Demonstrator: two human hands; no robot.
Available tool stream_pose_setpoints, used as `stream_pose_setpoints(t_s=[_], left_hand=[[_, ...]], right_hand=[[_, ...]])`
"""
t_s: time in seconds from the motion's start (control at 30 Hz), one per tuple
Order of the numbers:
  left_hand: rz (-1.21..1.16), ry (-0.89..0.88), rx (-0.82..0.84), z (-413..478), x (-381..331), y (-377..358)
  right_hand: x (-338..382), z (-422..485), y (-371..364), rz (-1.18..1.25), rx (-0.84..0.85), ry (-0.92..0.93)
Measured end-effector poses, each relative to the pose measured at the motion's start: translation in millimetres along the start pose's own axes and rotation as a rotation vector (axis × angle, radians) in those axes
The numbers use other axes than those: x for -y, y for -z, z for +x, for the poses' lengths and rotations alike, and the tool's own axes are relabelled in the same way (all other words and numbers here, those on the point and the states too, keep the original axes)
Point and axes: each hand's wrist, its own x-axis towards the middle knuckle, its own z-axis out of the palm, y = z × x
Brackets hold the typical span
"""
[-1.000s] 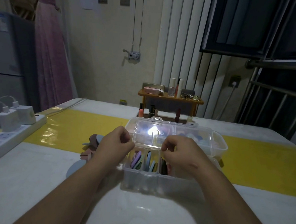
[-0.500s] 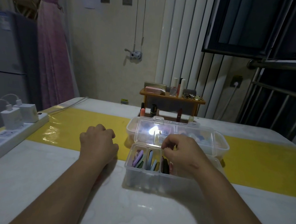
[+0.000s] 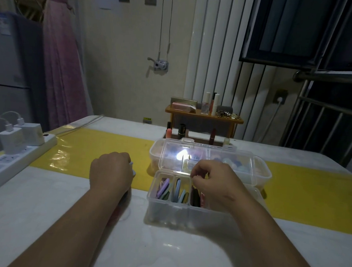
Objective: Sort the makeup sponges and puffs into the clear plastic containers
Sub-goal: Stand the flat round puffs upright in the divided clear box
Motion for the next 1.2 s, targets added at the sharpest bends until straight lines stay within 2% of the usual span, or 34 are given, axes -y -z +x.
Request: stream_pose_setpoints(t_s=[0.07, 0.17, 0.27, 0.37, 0.5, 0.6, 0.67, 0.8, 0.93, 1.2], left_hand=[[0.064, -0.014, -0.089, -2.5, -2.9, 5.1], [0.0, -0.019, -0.238, -3.8, -5.5, 9.8], [-0.158, -0.063, -0.332, -3.6, -7.5, 11.0], [-0.426, -0.126, -0.39, -6.3, -13.1, 14.7], [-0.732, -0.078, -0.335, -13.7, -26.6, 22.3], [-1.115, 0.063, -0.161, -18.4, -37.3, 24.1], [-1.241, 0.098, -0.068, -21.8, -43.7, 26.2], [-1.318, 0.13, 0.023, -25.7, -51.0, 29.9], [-1.335, 0.073, 0.091, -29.2, -56.1, 32.1], [-1.298, -0.048, 0.181, -33.0, -58.5, 33.7]], right_hand=[[-0.7, 0.2, -0.1, 0.002, -0.007, 0.0], [-1.0, 0.9, -0.4, 0.026, -0.018, -0.003], [-1.6, 1.2, 0.9, 0.073, -0.049, -0.005], [-2.6, 1.6, 2.0, 0.129, -0.107, 0.006], [-3.8, 2.3, 2.2, 0.185, -0.139, 0.011], [-5.1, 2.6, 1.9, 0.225, -0.152, 0.018], [-5.0, 2.3, 1.7, 0.241, -0.147, 0.022], [-0.5, -0.3, 3.2, 0.265, -0.114, 0.052], [2.9, -2.5, 3.5, 0.294, -0.055, 0.085], [5.8, -4.2, 6.6, 0.387, -0.11, 0.123]])
